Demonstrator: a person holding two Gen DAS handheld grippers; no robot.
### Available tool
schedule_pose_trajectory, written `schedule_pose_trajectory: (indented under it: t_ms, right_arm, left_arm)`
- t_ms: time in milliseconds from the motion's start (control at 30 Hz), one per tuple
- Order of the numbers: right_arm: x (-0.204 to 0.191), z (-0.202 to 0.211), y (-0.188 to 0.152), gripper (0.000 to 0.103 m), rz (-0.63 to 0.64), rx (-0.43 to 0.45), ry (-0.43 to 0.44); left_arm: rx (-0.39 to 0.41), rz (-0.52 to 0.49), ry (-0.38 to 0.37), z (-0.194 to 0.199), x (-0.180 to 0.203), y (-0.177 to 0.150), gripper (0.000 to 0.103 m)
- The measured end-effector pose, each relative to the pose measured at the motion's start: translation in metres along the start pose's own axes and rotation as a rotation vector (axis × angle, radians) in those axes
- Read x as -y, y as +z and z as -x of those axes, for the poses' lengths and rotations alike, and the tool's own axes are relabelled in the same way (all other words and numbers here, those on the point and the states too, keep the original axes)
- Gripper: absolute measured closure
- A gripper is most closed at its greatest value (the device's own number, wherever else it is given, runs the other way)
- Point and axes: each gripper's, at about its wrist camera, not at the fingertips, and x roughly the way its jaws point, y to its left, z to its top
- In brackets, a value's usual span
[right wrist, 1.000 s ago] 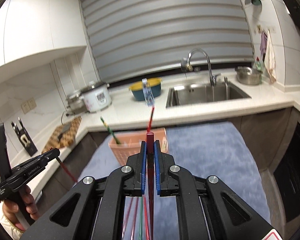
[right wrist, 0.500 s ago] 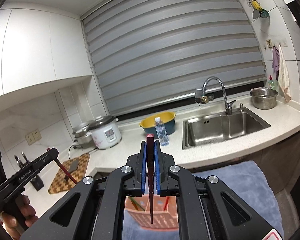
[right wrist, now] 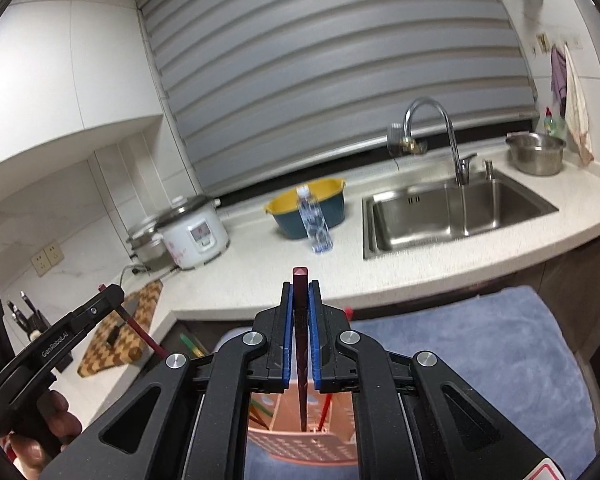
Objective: Organize utensils
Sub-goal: 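Carry both chopsticks into the pink caddy and open both tools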
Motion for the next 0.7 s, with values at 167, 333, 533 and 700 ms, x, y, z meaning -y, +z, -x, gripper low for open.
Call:
schedule_pose_trajectory:
  t_ms: [167, 333, 533, 700]
  right_arm:
    - [0.009, -0.017, -0.019, 0.096, -0.015, -0.060, -0.012]
    - [0.012, -0.028, -0.030, 0.096, -0.017, -0.099, -0.031]
    - [0.014, -0.028, -0.036, 0.092, -0.022, -0.100, -0.042]
    - [0.014, -0.019, -0.036, 0.091, -0.019, -0.094, -0.045]
  left_arm:
    - [-0.051, 0.024, 0.014, -0.014, -0.011, -0.018, 0.096]
    - [-0.082, 0.027, 0.020, -0.019, -0.014, -0.027, 0.096]
    - [-0.097, 0.047, 0.031, -0.019, -0.019, -0.033, 0.093]
    - [-0.099, 0.055, 0.041, -0.013, -0.021, -0.035, 0.077]
